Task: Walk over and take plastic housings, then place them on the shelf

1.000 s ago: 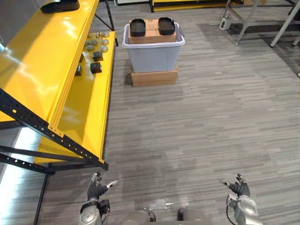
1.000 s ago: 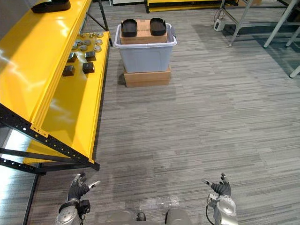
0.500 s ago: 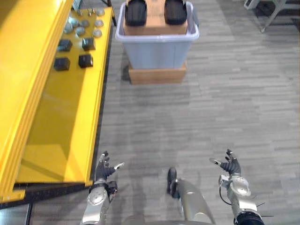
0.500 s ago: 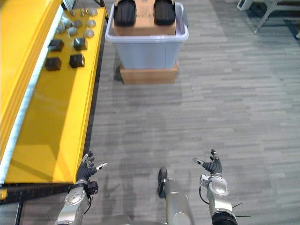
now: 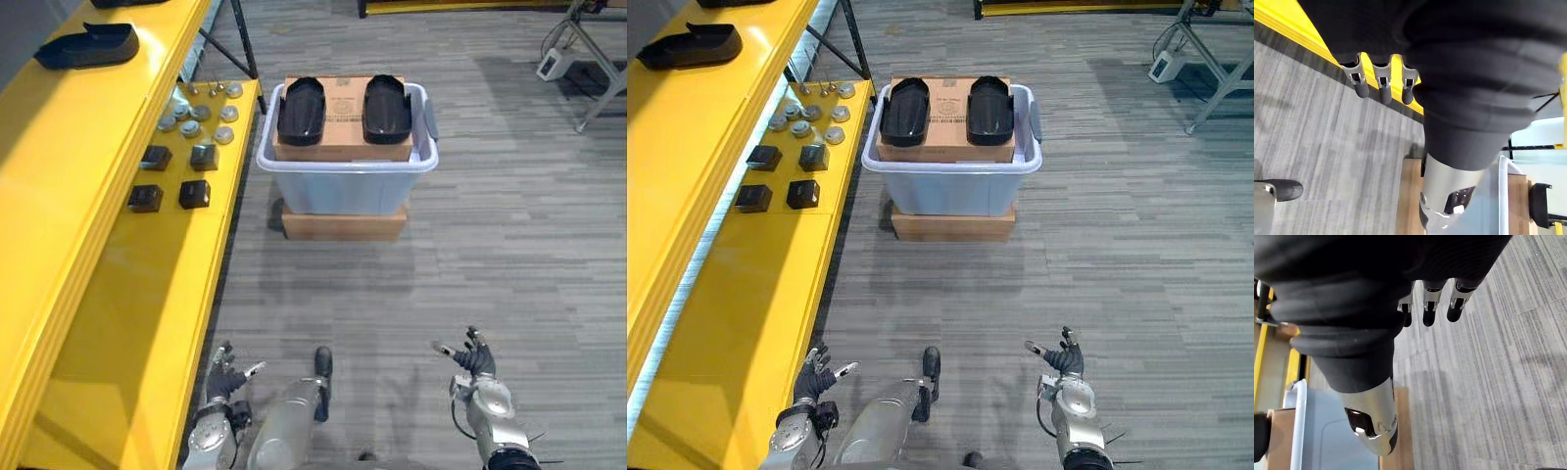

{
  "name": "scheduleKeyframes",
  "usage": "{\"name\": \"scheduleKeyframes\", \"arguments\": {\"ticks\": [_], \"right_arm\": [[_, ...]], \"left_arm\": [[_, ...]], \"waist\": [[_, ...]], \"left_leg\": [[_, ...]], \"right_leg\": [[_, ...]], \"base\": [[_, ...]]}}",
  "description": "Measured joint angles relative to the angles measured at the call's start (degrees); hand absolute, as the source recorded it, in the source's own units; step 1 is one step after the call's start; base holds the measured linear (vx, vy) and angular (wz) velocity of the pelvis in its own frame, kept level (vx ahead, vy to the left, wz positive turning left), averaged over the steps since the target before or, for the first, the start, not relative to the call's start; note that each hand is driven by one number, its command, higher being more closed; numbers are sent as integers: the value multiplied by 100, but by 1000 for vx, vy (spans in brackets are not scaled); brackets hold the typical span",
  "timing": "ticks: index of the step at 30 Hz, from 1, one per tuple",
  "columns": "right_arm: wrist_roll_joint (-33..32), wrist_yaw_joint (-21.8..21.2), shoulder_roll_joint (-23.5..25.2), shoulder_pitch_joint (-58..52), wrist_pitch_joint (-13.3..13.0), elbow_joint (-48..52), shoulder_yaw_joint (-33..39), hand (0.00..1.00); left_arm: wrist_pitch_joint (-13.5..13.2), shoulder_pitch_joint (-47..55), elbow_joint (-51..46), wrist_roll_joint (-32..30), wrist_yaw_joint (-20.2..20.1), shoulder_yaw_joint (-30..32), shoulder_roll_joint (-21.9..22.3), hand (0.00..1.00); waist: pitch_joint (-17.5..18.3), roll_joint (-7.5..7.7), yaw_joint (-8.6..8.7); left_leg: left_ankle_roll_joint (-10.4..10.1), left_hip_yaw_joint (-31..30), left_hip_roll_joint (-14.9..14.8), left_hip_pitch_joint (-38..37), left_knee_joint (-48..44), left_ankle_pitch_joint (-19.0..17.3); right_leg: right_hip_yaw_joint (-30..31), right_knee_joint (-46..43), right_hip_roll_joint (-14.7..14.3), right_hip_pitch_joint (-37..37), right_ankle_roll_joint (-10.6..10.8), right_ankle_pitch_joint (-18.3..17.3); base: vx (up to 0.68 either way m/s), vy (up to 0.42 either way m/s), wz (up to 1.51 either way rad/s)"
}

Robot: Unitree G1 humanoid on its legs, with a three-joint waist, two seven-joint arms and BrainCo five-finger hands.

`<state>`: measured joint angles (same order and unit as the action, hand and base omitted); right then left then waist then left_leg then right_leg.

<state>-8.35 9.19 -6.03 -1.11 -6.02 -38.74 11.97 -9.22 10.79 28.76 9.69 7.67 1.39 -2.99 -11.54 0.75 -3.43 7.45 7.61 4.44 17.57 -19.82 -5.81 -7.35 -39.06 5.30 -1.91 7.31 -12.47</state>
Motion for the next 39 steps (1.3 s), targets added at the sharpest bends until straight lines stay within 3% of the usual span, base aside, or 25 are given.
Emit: {"name": "scheduleKeyframes", "arguments": {"ticks": [1,2,3,5,7,8,9,10,11,12,13,14,15,16,17,19,21,24,25,26,28,29,30,34,39], "right_arm": [[1,-24,23,-70,0,-15,-11,0],[4,-45,44,-132,26,-38,-62,0],[6,-54,84,-188,25,-32,-146,0],[4,-59,168,-207,18,-28,-198,0],[3,-65,182,-157,9,-98,-252,0],[3,-64,171,-155,9,-171,-252,0],[5,-64,174,-156,8,-256,-254,0],[5,-63,175,-159,12,-293,-255,0],[9,-61,172,-192,23,-335,-254,0],[8,-61,169,-226,24,-340,-250,0],[8,-65,155,-292,24,-339,-249,0],[6,-67,127,-284,31,-325,-252,0],[6,-68,128,-280,30,-301,-254,0],[0,-66,125,-277,14,-183,-286,0],[-5,-63,121,-333,15,-29,-340,0],[-7,-60,171,-327,0,-16,-399,0],[-9,-51,191,-256,-23,-16,-322,0],[-13,-39,155,-186,-19,-59,-88,0],[-11,-17,114,-209,-17,-100,-26,0],[-11,20,37,-291,-13,-107,82,0],[-10,76,39,-394,14,-218,179,0],[-9,76,39,-504,14,-224,194,0],[-9,76,47,-508,15,-225,237,0],[-9,126,42,-498,26,484,692,0],[-1,355,-73,-499,-11,1647,1005,0]], "left_arm": [[3,-43,5,50,0,-32,-22,0],[-1,-80,3,87,4,-61,-52,0],[-5,-84,2,93,4,-77,-70,0],[-15,-86,2,108,2,-66,-153,0],[-12,-111,102,115,-8,-72,-249,0],[-4,-134,225,116,-2,-68,-249,0],[-2,-86,289,109,4,-55,-299,0],[-2,-62,305,104,3,-50,-328,0],[-1,-54,398,95,4,-55,-412,0],[0,-51,446,93,3,-57,-431,0],[-2,-54,493,88,2,-54,-433,0],[-5,-47,537,85,-1,-39,-384,0],[-5,-53,533,84,-7,-18,-363,0],[-1,-68,530,84,-12,83,-252,0],[-1,-55,479,87,-13,145,-116,0],[-1,68,431,87,-26,121,-72,0],[0,61,430,87,-45,78,-31,0],[0,43,444,89,-125,58,5,0],[0,35,460,88,-124,46,7,0],[-1,-4,525,88,-122,26,16,0],[2,-112,727,87,-114,29,-82,0],[2,-111,779,86,-116,22,-178,0],[3,-105,786,86,-114,24,-211,0],[3,-59,789,75,-111,48,-451,0],[-6,-10,781,54,-114,94,-593,0]], "waist": [[1,4,78],[0,4,119],[11,-2,141],[32,-11,268],[28,15,279],[25,20,271],[29,32,271],[38,50,272],[108,220,279],[111,193,303],[211,261,400],[269,118,387],[242,70,396],[166,-47,424],[100,-178,375],[102,-219,234],[101,-138,231],[117,-199,253],[153,-258,257],[190,-415,268],[217,-315,269],[284,-193,275],[294,-164,275],[307,-153,283],[330,-110,318]], "left_leg": [[40,-15,63,-295,-47,-196],[34,-21,103,-732,-1,-341],[9,-64,85,-1133,127,-403],[-12,-197,-21,-1589,393,-508],[-104,-261,-143,-1913,585,-620],[-209,-286,-226,-2103,652,-681],[-335,-309,-271,-2294,757,-753],[-384,-317,-269,-2369,797,-783],[-582,-398,-210,-2512,855,-927],[-636,-493,-206,-2586,870,-988],[-763,-706,-259,-2714,872,-1075],[-857,-808,-443,-2598,624,-1132],[-926,-823,-529,-2452,295,-1172],[-1018,-713,-711,-2048,-817,-1196],[-1241,-563,-1014,-1552,-2180,-1000],[-1109,-348,-1393,-1052,-3205,-1110],[-1064,-275,-1474,-740,-2886,-1141],[-1207,-502,-1493,-582,-1188,-1048],[-1363,-653,-1491,-646,-559,-856],[-1360,-812,-1540,-721,68,-182],[-1355,-818,-1409,-892,228,-70],[-1253,-706,-1245,-1011,477,3],[-1223,-662,-1194,-1047,567,23],[-1105,-440,-958,-1187,913,98],[-1071,-329,-904,-1268,1085,93]], "right_leg": [[-22,-1021,178,288,-7,-1],[-155,-1871,406,632,-164,-89],[-374,-2099,558,933,-404,-233],[-690,-1722,577,1383,-568,-398],[-883,-618,452,1722,-532,-409],[-922,413,275,1837,-435,-280],[-817,1545,56,1836,-324,122],[-735,1992,-10,1828,-297,334],[-459,2688,-81,1823,-366,1026],[-348,2680,-98,1811,-426,1326],[-294,2592,-128,1794,-789,1663],[-479,2500,-224,1730,-912,1495],[-567,2516,-270,1664,-955,1429],[-696,2618,-389,1408,-1007,1297],[-735,2816,-567,1029,-1099,1218],[-661,3041,-749,551,-1205,1107],[-598,3258,-698,252,-1201,1103],[-427,3382,-607,95,-1078,1036],[-400,3388,-616,76,-1014,998],[-356,3415,-698,9,-903,940],[-319,3419,-536,-97,-733,863],[-280,3417,-357,-80,-640,814],[-249,3420,-300,-69,-600,798],[-22,3461,-89,46,-425,809],[90,3556,-21,68,-390,829]], "base": [[579,149,10],[541,130,10],[510,119,3],[435,69,13],[406,5,15],[427,-57,10],[519,-92,13],[504,-126,31],[423,-142,43],[455,-211,77],[501,-245,75],[495,-252,63],[451,-250,46],[416,-244,34],[401,-219,20],[375,-151,-22],[335,-109,-22],[261,40,-30],[152,133,-24],[223,210,-18],[183,181,-1],[147,135,0],[158,163,-5],[79,102,-18],[41,32,-14]]}}
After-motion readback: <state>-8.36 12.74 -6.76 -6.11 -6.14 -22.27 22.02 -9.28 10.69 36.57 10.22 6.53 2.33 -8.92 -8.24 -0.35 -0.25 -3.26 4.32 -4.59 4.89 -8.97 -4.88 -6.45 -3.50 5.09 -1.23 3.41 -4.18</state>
